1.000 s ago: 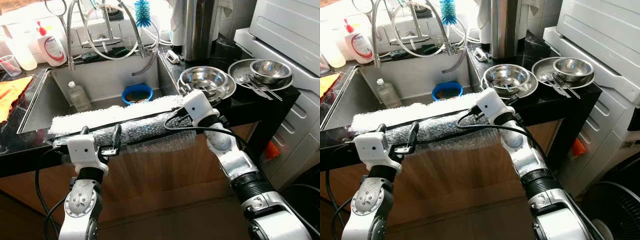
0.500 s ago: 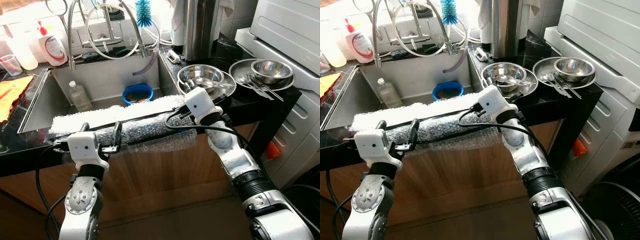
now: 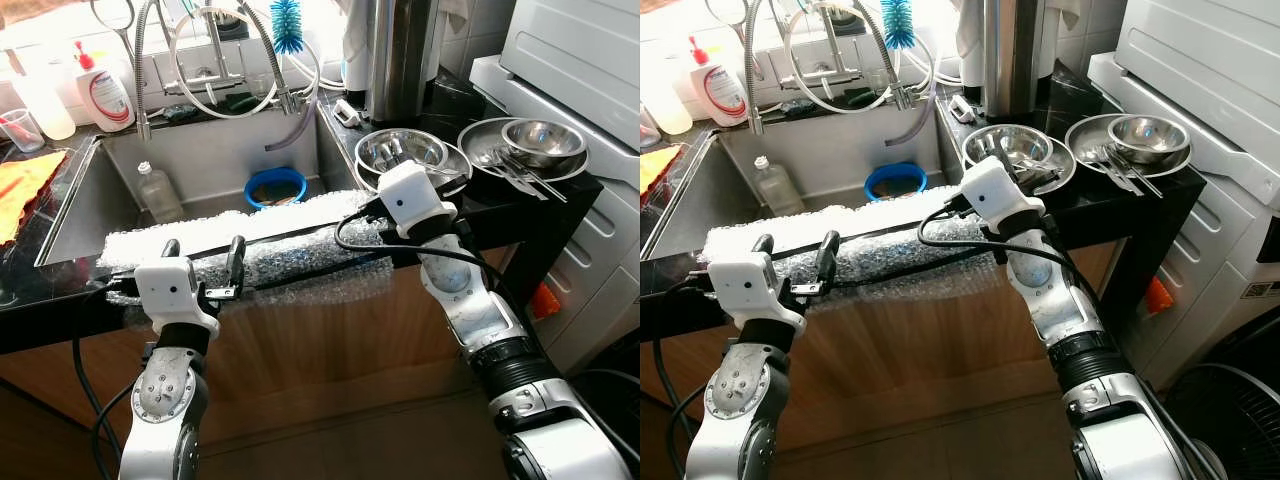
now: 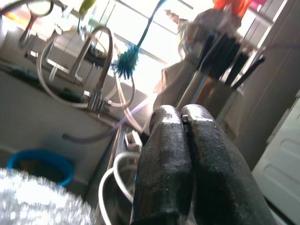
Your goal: Kitchen organization
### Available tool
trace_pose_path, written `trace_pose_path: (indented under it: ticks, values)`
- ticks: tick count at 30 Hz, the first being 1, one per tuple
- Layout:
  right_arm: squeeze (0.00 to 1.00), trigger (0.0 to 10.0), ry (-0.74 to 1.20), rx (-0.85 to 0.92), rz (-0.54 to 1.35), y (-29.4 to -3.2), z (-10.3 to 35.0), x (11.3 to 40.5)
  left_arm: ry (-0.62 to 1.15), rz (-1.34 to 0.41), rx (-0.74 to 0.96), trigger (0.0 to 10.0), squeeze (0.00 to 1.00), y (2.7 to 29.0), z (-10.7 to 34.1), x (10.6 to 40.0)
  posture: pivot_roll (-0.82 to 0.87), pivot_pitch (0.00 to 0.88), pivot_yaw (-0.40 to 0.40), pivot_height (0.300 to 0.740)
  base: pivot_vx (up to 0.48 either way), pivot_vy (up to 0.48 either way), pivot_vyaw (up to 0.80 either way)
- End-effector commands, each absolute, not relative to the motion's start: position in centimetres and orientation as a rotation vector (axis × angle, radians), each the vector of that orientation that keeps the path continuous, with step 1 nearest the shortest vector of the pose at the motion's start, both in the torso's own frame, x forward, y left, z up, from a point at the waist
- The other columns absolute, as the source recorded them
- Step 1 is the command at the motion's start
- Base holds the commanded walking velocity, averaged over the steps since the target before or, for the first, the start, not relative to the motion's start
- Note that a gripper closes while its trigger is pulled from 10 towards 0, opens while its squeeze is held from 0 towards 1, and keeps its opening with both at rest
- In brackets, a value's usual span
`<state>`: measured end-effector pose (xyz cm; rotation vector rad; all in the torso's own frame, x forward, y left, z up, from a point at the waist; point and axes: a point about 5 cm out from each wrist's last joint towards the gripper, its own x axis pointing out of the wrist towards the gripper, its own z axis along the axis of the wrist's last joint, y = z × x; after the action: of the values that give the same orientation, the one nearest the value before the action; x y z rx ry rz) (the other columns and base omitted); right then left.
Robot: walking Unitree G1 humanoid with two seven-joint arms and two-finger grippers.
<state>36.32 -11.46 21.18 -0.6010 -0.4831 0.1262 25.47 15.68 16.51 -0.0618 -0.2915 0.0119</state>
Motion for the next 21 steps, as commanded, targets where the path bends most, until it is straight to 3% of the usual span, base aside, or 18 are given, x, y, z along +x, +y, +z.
trace_pose_path:
  ticks: [1,5,10,15,19,20,21]
  values:
    - [0.00,10.0,-0.553,-0.575,0.134,-10.8,22.7,36.0,-0.333,0.016,-0.054,10.0,0.00,15.8,17.4,25.4,-0.13,0.000,0.089,0.740,0.000,0.000,0.00]
    - [0.00,10.0,-0.621,-0.529,0.146,-10.5,24.3,35.3,-0.370,0.028,-0.075,10.0,0.00,15.9,18.6,25.8,-0.12,0.000,0.089,0.740,0.000,0.000,0.00]
    - [0.00,10.0,-0.654,-0.259,0.248,-10.1,26.6,34.4,-0.422,0.020,-0.166,10.0,0.00,16.1,20.6,26.3,-0.13,0.000,0.094,0.740,0.000,0.000,0.00]
    - [0.00,10.0,-0.593,0.195,0.330,-10.2,27.4,33.5,-0.458,0.025,-0.372,10.0,0.00,16.8,22.0,26.6,-0.13,0.000,0.095,0.740,0.000,0.000,0.00]
    - [0.00,10.0,-0.435,0.674,0.446,-10.7,25.4,33.0,-0.441,0.042,-0.578,10.0,0.00,17.5,21.4,26.6,-0.14,0.000,0.096,0.740,0.000,0.000,0.00]
    - [0.00,10.0,-0.435,0.674,0.446,-10.7,25.4,33.0,-0.441,0.042,-0.578,10.0,0.00,17.5,21.4,26.6,-0.14,0.000,0.096,0.740,0.000,0.000,0.00]
    - [0.00,10.0,-0.371,0.857,0.454,-10.9,24.0,32.6,-0.417,0.044,-0.654,10.0,0.00,17.7,20.8,26.5,-0.14,0.000,0.096,0.740,0.000,0.000,0.00]
